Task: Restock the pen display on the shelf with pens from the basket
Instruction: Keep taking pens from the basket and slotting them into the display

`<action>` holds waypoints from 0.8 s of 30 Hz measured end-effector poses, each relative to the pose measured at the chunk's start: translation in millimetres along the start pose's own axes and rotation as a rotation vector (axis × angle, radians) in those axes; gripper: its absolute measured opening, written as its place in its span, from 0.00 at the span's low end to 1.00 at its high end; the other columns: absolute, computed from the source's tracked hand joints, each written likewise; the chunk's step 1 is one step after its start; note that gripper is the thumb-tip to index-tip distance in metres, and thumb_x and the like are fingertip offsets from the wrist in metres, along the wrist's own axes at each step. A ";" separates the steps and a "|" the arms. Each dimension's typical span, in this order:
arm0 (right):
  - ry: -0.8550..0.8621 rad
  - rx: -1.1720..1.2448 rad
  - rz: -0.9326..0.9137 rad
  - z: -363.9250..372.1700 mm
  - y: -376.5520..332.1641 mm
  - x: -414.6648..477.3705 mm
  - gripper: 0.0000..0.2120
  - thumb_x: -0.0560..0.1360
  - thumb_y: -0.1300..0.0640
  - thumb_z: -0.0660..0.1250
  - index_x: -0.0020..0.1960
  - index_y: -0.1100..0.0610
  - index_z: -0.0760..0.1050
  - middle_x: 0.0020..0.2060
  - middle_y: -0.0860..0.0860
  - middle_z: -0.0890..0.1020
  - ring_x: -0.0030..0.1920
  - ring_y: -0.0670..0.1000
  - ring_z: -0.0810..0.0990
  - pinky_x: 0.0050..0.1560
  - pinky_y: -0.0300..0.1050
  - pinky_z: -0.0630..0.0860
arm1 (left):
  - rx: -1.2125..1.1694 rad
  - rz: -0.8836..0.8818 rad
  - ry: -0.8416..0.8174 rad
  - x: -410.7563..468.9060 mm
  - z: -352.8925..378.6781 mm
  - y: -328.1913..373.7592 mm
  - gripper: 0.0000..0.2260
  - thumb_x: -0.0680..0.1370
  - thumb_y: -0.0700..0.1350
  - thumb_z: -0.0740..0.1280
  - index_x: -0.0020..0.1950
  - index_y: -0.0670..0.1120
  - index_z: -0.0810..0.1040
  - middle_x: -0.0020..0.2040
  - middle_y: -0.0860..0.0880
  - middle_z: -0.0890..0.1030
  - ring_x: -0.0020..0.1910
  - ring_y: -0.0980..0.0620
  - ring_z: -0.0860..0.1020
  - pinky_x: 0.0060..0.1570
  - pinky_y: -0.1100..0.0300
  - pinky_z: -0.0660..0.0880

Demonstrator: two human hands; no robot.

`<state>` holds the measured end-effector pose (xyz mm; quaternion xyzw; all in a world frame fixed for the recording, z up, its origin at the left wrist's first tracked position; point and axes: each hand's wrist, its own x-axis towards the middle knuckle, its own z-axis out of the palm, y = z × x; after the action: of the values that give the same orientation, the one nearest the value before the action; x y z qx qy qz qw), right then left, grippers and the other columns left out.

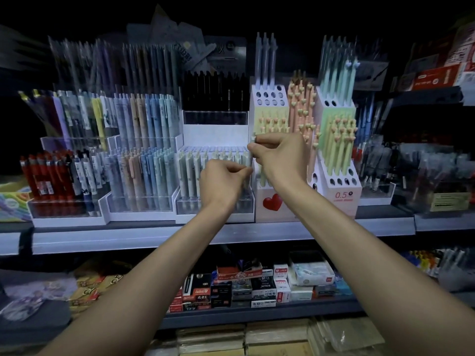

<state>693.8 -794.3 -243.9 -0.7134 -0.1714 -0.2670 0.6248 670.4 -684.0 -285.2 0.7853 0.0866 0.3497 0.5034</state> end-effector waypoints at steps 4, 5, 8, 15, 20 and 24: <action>0.002 -0.005 0.017 8.7 13.4 4.1 0.04 0.71 0.60 0.79 0.45 0.53 0.87 0.40 0.47 0.88 0.42 0.47 0.87 0.50 0.51 0.85 | 0.077 -0.040 0.025 2.8 4.9 -5.4 0.12 0.76 0.50 0.77 0.33 0.55 0.84 0.33 0.56 0.85 0.37 0.57 0.83 0.45 0.54 0.82; 0.006 -0.014 0.020 10.8 15.8 5.0 0.04 0.71 0.60 0.79 0.44 0.52 0.87 0.39 0.47 0.88 0.42 0.47 0.87 0.50 0.52 0.85 | 0.105 -0.044 0.026 1.9 5.8 -7.0 0.11 0.77 0.51 0.76 0.34 0.55 0.84 0.34 0.57 0.85 0.37 0.56 0.83 0.43 0.54 0.82; 0.020 -0.054 0.025 15.1 20.9 6.7 0.03 0.71 0.60 0.79 0.42 0.53 0.87 0.39 0.48 0.87 0.42 0.48 0.87 0.50 0.52 0.85 | 0.206 -0.025 0.041 -3.1 9.5 -8.7 0.08 0.78 0.54 0.73 0.41 0.54 0.88 0.37 0.56 0.86 0.38 0.55 0.83 0.39 0.57 0.80; 0.045 -0.209 0.006 20.9 26.6 -0.9 0.10 0.73 0.60 0.77 0.41 0.68 0.83 0.38 0.59 0.86 0.42 0.53 0.86 0.47 0.50 0.84 | 0.313 -0.091 0.075 -8.0 20.1 -11.4 0.15 0.77 0.51 0.71 0.32 0.47 0.82 0.27 0.50 0.77 0.36 0.44 0.80 0.31 0.59 0.66; 0.066 -0.424 0.020 27.8 24.5 -10.2 0.06 0.75 0.59 0.75 0.43 0.62 0.85 0.40 0.54 0.87 0.42 0.56 0.85 0.44 0.52 0.83 | 0.387 -0.135 0.054 -15.3 21.4 -15.4 0.14 0.74 0.45 0.69 0.28 0.44 0.75 0.25 0.48 0.72 0.31 0.43 0.73 0.30 0.58 0.64; 0.079 -0.529 0.010 32.8 22.4 -14.3 0.05 0.77 0.59 0.73 0.44 0.58 0.86 0.40 0.53 0.86 0.38 0.56 0.80 0.40 0.47 0.78 | 0.403 -0.153 0.042 -21.1 21.6 -10.9 0.12 0.75 0.41 0.66 0.31 0.47 0.75 0.30 0.49 0.74 0.37 0.40 0.73 0.36 0.56 0.67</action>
<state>700.8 -764.4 -272.8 -0.8418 -0.0676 -0.3271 0.4241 670.8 -704.8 -309.6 0.8538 0.2246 0.3025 0.3593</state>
